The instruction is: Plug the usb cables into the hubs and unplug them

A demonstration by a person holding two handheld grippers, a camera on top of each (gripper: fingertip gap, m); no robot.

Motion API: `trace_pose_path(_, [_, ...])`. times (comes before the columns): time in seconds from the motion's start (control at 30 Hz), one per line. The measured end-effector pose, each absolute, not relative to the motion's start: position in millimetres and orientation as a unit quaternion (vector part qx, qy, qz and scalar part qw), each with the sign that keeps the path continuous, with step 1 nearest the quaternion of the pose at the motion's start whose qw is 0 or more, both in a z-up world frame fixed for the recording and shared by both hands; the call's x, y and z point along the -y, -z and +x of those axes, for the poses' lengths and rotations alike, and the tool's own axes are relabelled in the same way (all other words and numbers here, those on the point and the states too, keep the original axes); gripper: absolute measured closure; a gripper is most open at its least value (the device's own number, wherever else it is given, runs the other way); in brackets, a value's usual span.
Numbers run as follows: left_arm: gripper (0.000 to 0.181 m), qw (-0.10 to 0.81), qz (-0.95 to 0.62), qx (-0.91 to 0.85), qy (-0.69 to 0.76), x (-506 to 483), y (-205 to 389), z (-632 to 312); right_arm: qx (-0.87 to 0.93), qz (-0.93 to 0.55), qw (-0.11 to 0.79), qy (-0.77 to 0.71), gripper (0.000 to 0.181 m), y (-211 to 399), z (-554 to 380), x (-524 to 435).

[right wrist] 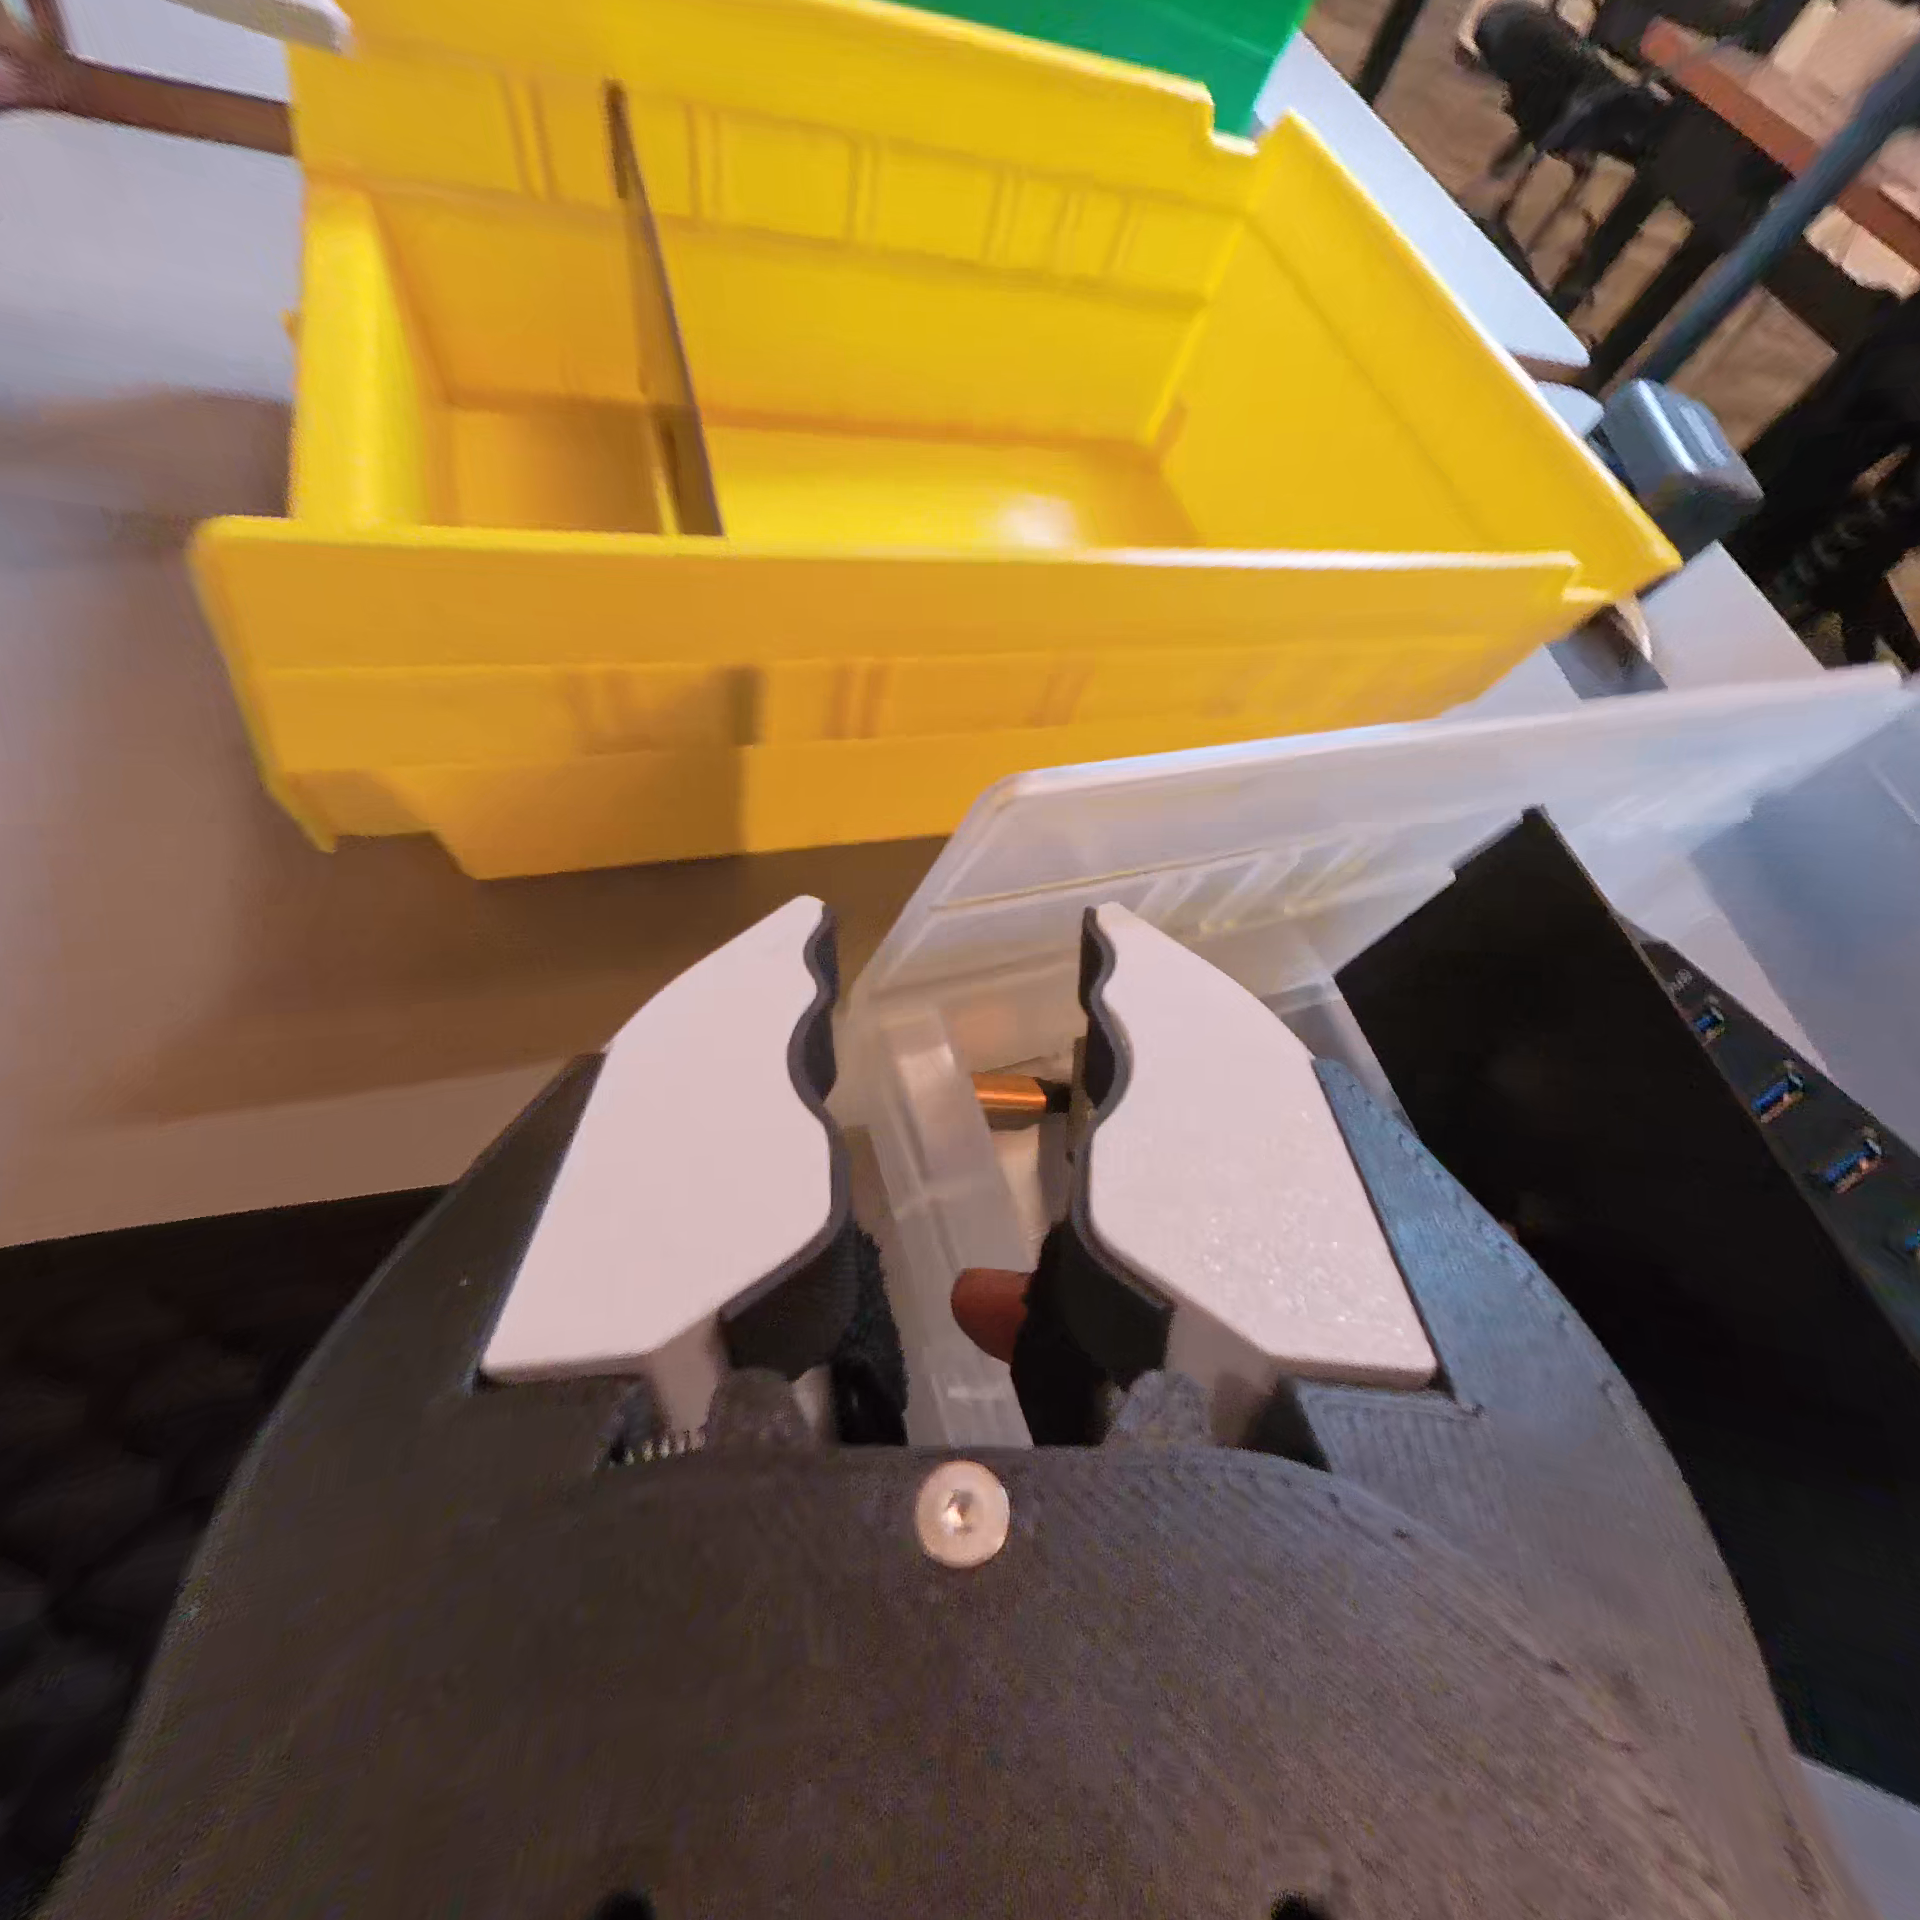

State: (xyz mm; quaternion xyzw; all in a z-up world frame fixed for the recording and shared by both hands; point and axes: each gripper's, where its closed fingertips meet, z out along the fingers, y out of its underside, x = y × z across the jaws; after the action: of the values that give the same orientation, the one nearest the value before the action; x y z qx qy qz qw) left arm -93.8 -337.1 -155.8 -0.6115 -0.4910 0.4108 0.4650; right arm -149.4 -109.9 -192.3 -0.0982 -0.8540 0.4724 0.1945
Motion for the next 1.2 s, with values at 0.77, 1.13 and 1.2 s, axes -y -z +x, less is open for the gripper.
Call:
trace_pose_path(0.77, [0.170, 0.352, -0.667, 0.550, -0.359, 321, 200, -109, 0.832, -0.151, 0.275, -0.458, 0.153, 189, -111, 138])
trace_pose_path(1.13, [0.173, 0.418, -0.565, 0.443, -0.556, 271, 56, -84, 0.690, -0.088, 0.476, -0.538, 0.160, 61, -92, 81])
trace_pose_path(1.2, [0.172, 0.452, -0.552, 0.411, -0.569, 237, 33, -82, 0.666, -0.094, 0.508, -0.538, 0.160, 40, -85, 46])
